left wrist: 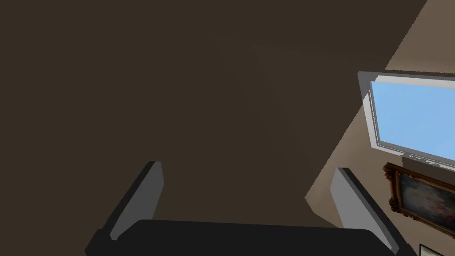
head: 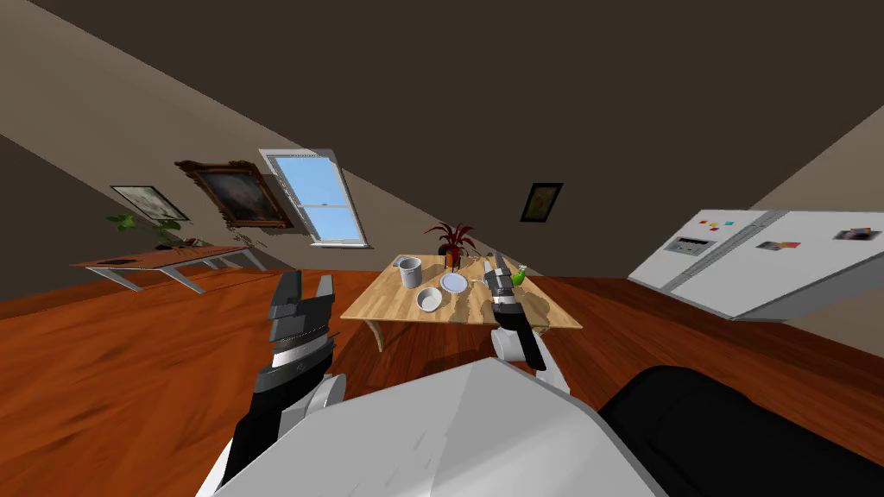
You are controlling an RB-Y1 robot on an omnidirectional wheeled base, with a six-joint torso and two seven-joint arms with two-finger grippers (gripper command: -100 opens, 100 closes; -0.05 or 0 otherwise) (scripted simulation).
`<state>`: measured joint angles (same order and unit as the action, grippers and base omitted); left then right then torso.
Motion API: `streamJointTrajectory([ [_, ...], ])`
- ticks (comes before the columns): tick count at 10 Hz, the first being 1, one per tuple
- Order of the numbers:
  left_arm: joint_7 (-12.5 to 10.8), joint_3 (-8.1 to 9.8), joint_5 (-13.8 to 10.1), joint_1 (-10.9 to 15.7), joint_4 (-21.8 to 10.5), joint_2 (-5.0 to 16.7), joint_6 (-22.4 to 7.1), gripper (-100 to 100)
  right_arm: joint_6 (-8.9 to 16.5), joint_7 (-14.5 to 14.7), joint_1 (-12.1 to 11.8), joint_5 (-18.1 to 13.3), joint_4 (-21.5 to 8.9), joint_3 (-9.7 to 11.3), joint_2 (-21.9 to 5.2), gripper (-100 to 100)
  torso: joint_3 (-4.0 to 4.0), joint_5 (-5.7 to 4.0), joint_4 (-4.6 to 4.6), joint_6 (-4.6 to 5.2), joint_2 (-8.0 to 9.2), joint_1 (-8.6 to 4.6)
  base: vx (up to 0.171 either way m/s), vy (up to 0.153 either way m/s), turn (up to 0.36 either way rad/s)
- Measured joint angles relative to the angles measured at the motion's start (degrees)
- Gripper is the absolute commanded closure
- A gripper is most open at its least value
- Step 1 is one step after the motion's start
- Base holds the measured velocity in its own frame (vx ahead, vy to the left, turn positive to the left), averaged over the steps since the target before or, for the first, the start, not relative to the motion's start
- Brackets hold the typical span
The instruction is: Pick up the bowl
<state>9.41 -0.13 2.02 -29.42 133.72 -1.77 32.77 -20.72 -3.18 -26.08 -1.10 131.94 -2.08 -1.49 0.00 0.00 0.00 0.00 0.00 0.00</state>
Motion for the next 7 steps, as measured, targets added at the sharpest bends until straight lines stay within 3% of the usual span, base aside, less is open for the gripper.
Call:
streamJointTrajectory([
  [4, 0.0, -0.01, 0.0, 0.0, 0.0, 0.0, 0.0, 0, 2.1, -1.5, -2.0, -4.9, -3.8, -1.0, -5.2, -100, -0.03, 0.05, -0.01, -0.02, -0.04, 0.25, 0.009, 0.073, 0.228],
  [7, 0.0, 0.0, 0.0, 0.0, 0.0, 0.0, 0.0, 0, 3.3, -3.0, -5.2, -9.1, -6.2, -1.7, -8.7, -100, 0.02, 0.07, 0.01, 0.01, 0.03, 0.26, 0.004, 0.075, 0.181],
])
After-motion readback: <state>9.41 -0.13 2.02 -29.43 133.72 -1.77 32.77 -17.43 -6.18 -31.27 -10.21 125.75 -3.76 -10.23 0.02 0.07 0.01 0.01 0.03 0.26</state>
